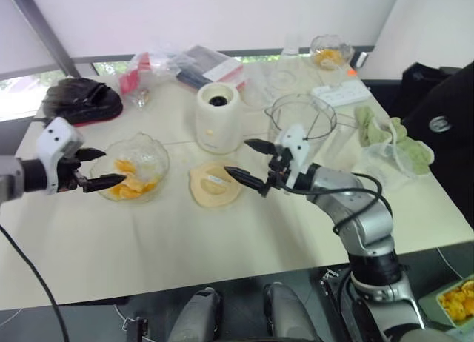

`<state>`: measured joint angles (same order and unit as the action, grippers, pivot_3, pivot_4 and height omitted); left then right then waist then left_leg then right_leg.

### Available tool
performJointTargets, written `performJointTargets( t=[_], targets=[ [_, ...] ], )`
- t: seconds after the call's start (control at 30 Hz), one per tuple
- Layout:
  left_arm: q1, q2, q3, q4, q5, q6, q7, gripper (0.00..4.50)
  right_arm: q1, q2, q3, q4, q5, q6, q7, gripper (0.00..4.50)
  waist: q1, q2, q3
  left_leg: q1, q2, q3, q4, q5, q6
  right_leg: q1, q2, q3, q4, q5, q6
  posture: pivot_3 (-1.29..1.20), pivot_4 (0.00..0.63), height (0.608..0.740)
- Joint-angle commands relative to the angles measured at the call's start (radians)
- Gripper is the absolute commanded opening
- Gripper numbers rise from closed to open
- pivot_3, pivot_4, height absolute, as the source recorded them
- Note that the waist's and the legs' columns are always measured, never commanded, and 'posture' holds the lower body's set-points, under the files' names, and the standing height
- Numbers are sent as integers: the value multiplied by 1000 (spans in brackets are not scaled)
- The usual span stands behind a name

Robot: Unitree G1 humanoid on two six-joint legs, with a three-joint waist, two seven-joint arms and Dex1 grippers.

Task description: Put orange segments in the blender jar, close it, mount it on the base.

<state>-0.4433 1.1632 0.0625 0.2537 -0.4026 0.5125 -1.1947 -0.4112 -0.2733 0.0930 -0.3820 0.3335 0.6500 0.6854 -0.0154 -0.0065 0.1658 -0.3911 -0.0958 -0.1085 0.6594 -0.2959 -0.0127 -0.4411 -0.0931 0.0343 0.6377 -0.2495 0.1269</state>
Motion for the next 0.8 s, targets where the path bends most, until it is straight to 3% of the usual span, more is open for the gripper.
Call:
performJointTargets(
  t=[0.03,0.2,0.33,0.8],
  targets=[
    [-183,3,-120,238,135,-98,-156,4500,27,16,8,-80,21,0,-49,4485,0,-1,0,0,0,0,0,0,0,0,0,0,0,0,0,0,150,740],
    [-461,-105,-279,632,349,-310,-240,4500,85,43,23,-131,22,1,-125,4485,2,-2,-1,0,-1,0,3,0,0,1,0,-1,2,0,0,0,150,740],
    [-569,-184,-320,826,439,-420,-264,4500,120,52,33,-168,21,8,-172,4485,-4,-2,-1,-1,-1,0,4,0,0,0,0,-2,5,0,0,0,150,740],
    [-641,-319,-362,1034,648,-550,-127,4500,156,30,34,-185,48,18,-220,4485,-3,-7,-1,-1,-1,0,7,-1,3,-1,0,-2,10,0,0,0,150,740]
  ],
)
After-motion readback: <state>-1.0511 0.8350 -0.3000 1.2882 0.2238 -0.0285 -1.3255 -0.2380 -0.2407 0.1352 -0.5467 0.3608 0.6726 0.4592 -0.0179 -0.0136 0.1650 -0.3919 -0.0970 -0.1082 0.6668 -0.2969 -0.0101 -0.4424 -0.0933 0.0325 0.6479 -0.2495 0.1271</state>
